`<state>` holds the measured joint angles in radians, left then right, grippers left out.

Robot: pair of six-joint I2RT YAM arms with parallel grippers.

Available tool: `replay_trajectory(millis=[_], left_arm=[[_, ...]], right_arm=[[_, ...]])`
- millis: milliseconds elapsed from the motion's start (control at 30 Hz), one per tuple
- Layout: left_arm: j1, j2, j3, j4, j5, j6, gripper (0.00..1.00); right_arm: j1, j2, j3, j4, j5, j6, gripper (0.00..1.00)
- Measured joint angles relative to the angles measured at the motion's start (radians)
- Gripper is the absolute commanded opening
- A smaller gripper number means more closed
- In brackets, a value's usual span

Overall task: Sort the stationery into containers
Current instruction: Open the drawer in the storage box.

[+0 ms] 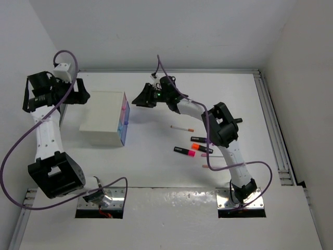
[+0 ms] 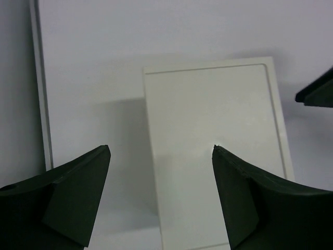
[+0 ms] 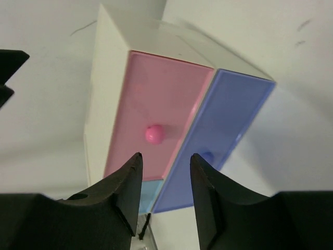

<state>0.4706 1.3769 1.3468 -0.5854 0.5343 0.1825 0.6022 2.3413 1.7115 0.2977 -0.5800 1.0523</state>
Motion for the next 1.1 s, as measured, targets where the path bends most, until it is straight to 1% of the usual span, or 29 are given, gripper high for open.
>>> replay_trajectory(millis=[167,300,533,900,1000,1100], left_arm=[[-0.127,-0.017,-0.011,-0.021,0.007,0.055,0.85],[-0.183,-0.01,-0.043,-0.046,-0.011,0.076,0.85],[-0.237,0.061,-0.067,-0.072,-0.072,0.08,0.85],[-0.306,0.071,-0.1,-0.064,-0.124,0.079,0.85],[-0.307,0.074,-0.108,-0.047,-0.134,0.083,0.85],[-0.308,0.075,-0.111,-0.038,-0.138,0.083,0.86]], right_arm=[[0.027,0.046,0.045,0.09,0.0,0.075,0.43],[0.049,0.073,0.047,0.131,-0.002,0.119,0.44],[0.075,0.129,0.049,0.199,-0.008,0.188,0.45],[0.076,0.163,0.071,0.268,-0.016,0.239,0.44],[0.077,0.165,0.075,0.278,-0.017,0.246,0.39],[0.077,0.172,0.085,0.29,-0.022,0.251,0.33]])
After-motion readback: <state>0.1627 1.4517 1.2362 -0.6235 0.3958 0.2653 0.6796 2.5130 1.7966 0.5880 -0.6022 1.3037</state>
